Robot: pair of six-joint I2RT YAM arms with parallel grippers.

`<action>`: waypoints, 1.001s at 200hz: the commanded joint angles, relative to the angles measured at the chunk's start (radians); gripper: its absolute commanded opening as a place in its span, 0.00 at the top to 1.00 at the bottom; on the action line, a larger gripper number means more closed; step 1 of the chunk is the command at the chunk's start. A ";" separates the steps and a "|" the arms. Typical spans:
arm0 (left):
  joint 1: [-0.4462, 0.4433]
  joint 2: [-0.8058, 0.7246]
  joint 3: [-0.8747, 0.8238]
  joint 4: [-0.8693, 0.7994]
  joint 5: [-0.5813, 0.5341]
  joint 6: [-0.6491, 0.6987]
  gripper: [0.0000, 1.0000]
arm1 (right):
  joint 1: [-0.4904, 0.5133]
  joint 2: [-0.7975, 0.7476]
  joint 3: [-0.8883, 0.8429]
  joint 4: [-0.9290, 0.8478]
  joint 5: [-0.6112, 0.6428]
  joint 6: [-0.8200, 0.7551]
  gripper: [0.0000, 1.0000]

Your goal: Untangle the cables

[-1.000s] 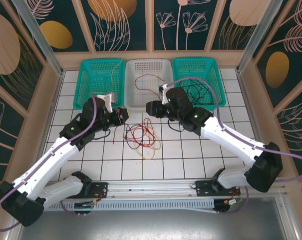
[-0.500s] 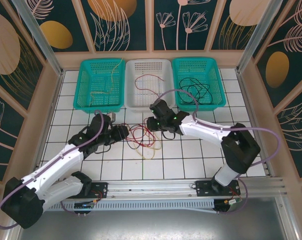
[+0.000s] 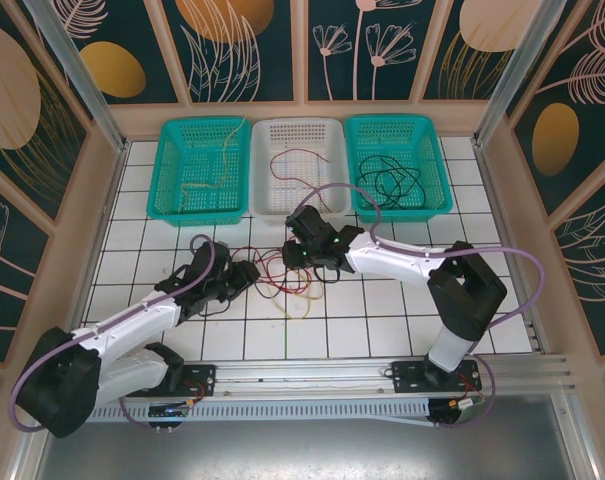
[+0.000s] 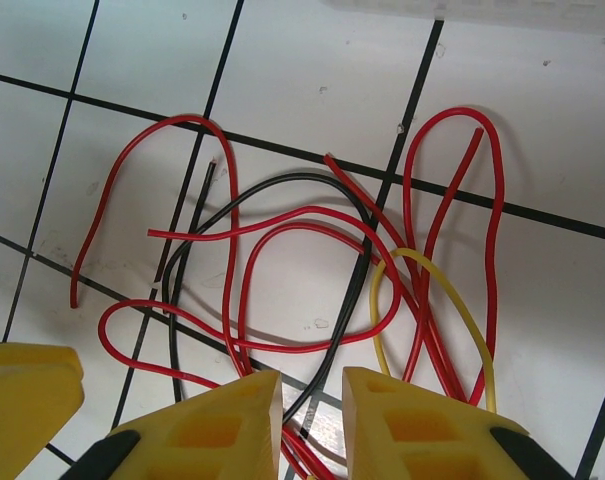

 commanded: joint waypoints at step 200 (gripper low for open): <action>0.006 -0.049 0.708 -0.489 0.006 0.669 1.00 | -0.108 -0.353 0.024 0.076 -0.090 -0.003 0.55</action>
